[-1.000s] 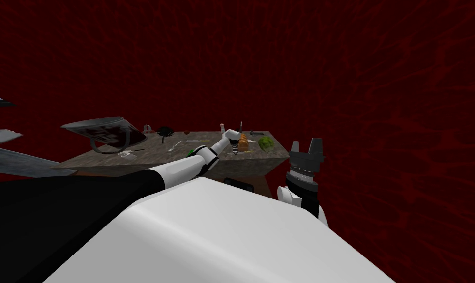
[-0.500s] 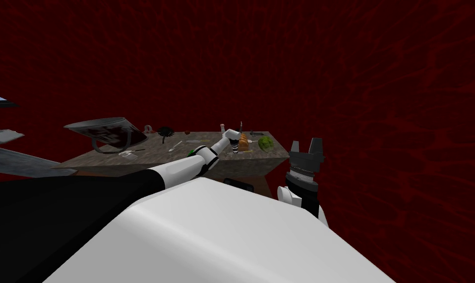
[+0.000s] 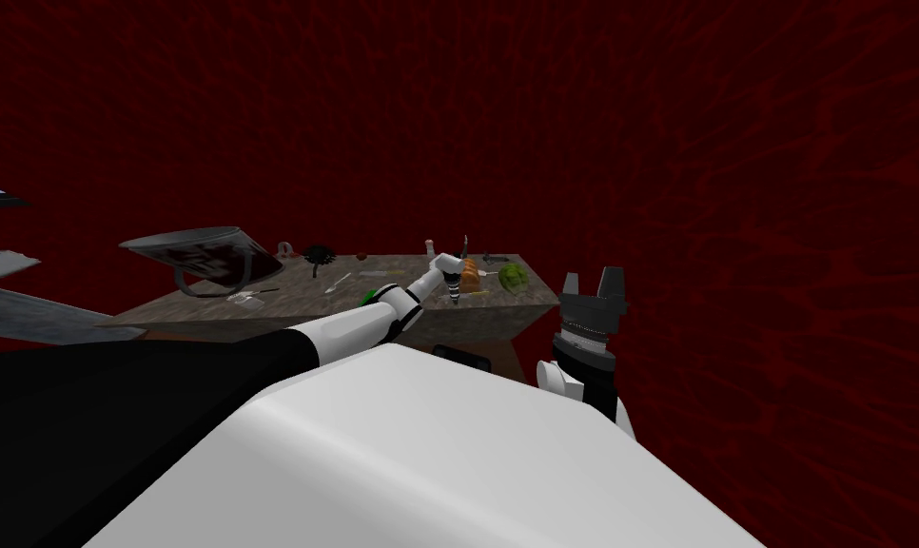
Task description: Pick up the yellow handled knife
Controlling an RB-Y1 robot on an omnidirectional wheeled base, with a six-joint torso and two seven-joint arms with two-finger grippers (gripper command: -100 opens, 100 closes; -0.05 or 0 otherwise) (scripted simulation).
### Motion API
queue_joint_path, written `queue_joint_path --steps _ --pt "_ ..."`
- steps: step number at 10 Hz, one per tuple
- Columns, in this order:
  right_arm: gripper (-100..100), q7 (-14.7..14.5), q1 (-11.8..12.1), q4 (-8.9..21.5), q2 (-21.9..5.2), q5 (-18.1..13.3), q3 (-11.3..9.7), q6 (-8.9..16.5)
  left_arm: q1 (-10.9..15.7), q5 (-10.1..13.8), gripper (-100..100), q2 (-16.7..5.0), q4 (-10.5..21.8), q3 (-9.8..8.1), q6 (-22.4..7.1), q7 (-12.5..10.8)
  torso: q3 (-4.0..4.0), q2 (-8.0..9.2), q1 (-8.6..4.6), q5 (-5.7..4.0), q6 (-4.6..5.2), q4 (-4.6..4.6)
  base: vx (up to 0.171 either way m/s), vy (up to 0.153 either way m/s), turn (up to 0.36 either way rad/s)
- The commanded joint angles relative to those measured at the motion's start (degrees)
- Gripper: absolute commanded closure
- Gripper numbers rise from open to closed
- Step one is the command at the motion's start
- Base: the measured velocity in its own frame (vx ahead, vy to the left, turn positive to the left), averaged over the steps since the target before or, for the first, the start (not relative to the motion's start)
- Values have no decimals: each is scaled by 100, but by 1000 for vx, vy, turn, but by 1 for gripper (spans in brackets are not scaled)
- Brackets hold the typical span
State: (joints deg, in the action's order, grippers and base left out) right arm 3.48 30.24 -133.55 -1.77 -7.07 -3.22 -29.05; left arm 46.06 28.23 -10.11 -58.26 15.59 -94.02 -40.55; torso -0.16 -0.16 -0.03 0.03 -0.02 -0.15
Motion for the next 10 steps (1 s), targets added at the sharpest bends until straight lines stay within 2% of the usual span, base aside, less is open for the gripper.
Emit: queue_joint_path --steps 1,2,6,7,8,9,10 --pt "0 0 0 0 0 0 0 0 0 0 -100 0 0 0 0 0 0 0 0 0 0 0 -3 -12 0" --pt "0 0 0 0 0 0 0 0 -5 -4 100 1 7 -1 23 11 0 -1 4 0 0 0 0 0 0" --pt "0 0 0 0 0 0 0 0 -14 24 100 16 20 -10 -32 11 4 0 1 -3 0 7 0 0 0" --pt "0 0 0 0 0 0 0 0 -14 24 0 16 20 -11 -33 10 3 -1 0 -3 0 7 0 0 0" --pt "0 0 0 0 0 0 0 0 108 81 100 -11 -126 16 -208 -103 3 -2 -1 -3 1 7 6 19 23" --pt "0 0 0 0 0 0 0 0 139 109 100 -19 -167 19 -278 -134 3 -4 4 -3 1 10 15 35 15" --pt "0 0 0 0 -1 0 1 0 104 83 100 -3 -129 19 -201 -104 2 -6 9 -2 1 8 9 16 -2"
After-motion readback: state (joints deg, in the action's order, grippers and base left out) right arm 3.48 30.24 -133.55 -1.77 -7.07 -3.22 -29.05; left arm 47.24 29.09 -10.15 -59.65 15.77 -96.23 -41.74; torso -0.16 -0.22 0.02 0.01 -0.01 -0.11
